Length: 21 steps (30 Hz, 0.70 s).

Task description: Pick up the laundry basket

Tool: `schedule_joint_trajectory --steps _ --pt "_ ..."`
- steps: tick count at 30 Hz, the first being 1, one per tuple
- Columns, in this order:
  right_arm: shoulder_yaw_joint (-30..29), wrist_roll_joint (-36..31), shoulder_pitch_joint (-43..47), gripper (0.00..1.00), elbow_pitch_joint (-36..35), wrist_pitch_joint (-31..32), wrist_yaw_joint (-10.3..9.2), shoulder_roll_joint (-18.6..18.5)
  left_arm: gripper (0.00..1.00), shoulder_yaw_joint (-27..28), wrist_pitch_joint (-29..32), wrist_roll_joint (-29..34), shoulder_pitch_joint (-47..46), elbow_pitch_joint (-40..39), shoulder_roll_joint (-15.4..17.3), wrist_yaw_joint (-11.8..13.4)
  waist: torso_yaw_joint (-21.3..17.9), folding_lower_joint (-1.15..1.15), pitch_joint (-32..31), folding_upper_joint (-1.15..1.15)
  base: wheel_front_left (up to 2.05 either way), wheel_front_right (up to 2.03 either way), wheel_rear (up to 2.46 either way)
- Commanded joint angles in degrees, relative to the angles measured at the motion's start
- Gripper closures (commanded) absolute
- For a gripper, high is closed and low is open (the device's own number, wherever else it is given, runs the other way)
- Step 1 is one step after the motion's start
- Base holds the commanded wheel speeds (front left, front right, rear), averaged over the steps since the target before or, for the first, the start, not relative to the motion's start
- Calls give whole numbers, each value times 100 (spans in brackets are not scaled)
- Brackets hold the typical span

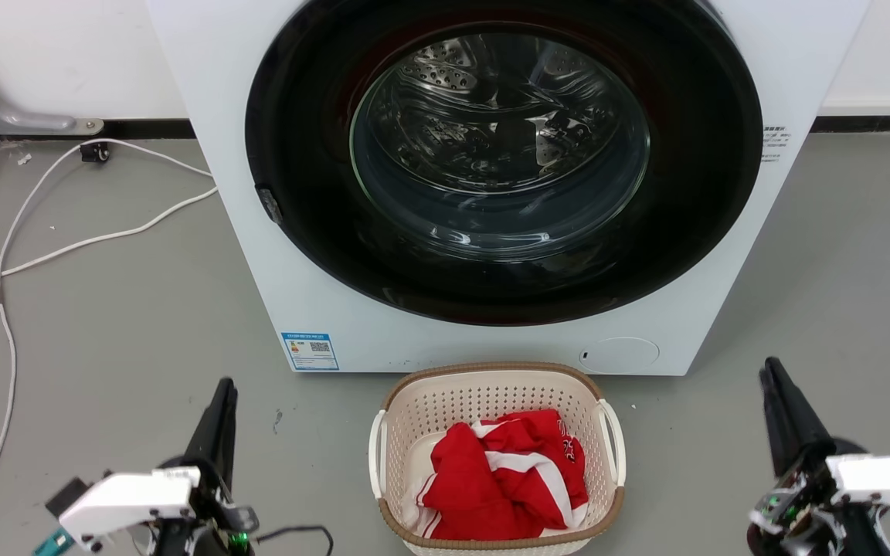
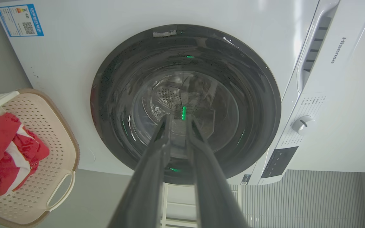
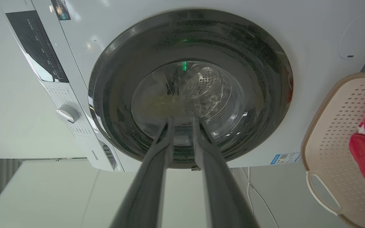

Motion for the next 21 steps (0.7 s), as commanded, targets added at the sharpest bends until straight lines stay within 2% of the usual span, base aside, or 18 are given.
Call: schedule_joint_trajectory --steps 1,11,16,21 --pt "10 0 53 0 43 -9 0 16 0 -10 -10 -2 52 43 -16 2 0 0 1 0 0 0 0" --pt "209 -312 144 0 -191 -265 0 11 0 -211 -270 253 64 -194 -9 0 3 0 3 0 0 0 0" --pt "199 -914 172 0 -337 -395 0 24 0 -253 -400 774 51 -349 -2 -1 6 0 7 0 0 0 0" --pt "155 -1803 215 0 -440 -515 0 34 0 -293 -523 1564 27 -482 7 -3 5 0 15 0 0 0 0"
